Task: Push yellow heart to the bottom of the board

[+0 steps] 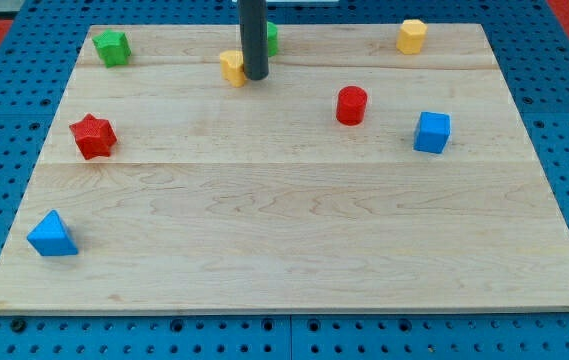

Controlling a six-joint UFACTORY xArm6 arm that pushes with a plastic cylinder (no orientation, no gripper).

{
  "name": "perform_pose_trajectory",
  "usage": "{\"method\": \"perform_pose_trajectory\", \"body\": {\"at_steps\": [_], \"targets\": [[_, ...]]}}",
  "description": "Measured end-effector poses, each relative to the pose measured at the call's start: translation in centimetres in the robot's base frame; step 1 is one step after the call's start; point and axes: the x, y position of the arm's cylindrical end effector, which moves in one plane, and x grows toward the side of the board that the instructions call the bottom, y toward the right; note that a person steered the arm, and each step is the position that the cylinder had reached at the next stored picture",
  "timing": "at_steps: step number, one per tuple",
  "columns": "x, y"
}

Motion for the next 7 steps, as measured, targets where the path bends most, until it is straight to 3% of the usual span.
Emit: {"method": "perform_pose_trajectory", "body": {"at_steps": [3,7], "targets": [[-5.5,-6.7],[7.4,-8.3]]}}
